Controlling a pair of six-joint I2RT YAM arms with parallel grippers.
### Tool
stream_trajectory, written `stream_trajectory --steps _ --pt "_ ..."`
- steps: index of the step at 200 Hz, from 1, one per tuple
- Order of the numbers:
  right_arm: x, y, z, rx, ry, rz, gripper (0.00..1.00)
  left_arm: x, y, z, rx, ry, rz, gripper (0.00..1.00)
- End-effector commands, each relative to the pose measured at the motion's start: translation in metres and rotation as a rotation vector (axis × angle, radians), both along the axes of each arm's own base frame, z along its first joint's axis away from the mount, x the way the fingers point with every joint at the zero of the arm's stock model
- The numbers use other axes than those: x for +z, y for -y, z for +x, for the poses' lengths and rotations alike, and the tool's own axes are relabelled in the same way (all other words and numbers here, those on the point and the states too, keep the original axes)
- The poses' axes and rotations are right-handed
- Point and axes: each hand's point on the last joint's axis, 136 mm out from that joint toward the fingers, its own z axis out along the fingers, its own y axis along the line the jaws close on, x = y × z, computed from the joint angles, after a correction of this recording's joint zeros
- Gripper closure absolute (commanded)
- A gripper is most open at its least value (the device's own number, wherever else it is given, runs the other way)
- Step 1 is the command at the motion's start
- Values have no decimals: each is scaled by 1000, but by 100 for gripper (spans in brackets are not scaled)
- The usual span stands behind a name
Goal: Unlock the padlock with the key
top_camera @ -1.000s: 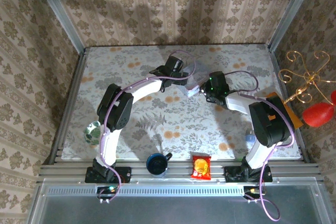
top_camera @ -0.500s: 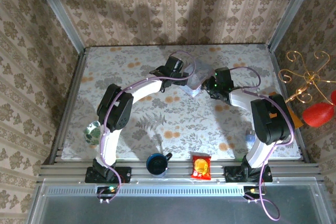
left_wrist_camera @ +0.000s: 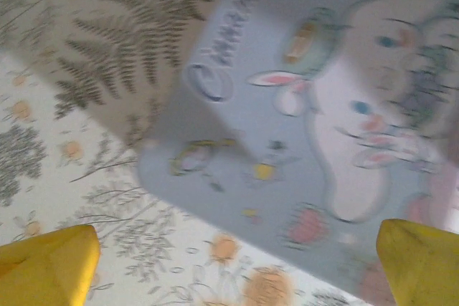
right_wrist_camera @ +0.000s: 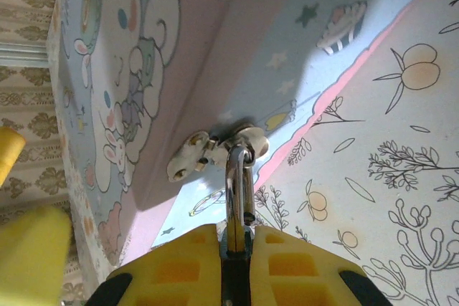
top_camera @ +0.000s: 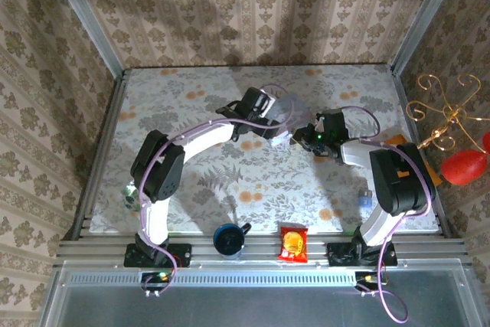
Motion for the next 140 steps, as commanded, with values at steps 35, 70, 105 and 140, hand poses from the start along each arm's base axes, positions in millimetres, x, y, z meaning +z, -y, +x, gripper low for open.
stream_trajectory --steps 35,70,105,140 --pt "6 4 -9 69 20 20 100 -17 18 -27 -170 88 264 0" --pt "-1 6 -11 82 -2 18 100 -32 15 -18 -158 98 354 0" --pt "-4 15 -10 44 -6 6 100 -49 6 -12 -118 66 409 14" --pt "-2 14 -6 56 5 34 100 -54 -1 -9 -87 31 410 35"
